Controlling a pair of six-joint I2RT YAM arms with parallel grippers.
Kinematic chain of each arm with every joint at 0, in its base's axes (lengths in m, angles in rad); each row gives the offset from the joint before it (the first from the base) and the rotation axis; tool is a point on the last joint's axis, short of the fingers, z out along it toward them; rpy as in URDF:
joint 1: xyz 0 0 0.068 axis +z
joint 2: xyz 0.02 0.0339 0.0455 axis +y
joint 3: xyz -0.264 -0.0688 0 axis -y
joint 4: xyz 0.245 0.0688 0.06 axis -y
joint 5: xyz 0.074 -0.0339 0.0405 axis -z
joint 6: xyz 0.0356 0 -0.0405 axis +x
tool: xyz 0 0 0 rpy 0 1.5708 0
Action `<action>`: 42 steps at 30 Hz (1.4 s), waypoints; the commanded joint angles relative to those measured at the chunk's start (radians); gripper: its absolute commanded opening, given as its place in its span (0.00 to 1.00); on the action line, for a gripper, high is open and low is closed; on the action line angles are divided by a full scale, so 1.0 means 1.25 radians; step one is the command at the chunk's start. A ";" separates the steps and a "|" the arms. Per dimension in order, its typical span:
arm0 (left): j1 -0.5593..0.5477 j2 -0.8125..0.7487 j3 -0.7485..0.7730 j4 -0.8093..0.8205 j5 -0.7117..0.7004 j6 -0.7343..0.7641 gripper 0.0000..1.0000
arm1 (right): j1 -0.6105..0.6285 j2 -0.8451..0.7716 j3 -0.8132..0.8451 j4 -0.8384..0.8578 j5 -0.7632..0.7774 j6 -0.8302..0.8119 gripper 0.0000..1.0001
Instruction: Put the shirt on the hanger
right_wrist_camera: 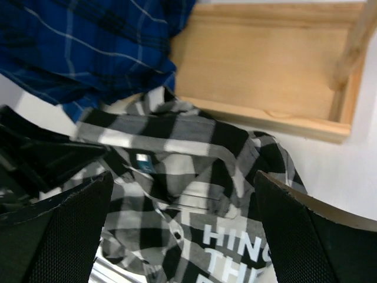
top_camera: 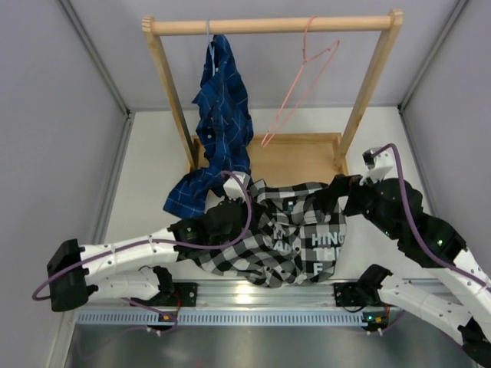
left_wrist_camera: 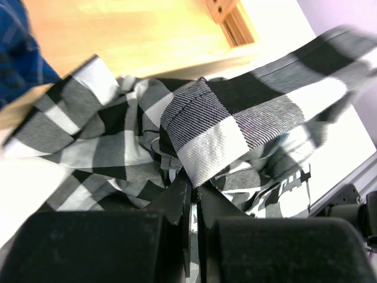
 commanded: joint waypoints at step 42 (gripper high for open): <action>0.003 0.024 -0.085 0.051 0.079 -0.047 0.00 | -0.043 0.676 0.733 0.107 0.257 -0.269 0.36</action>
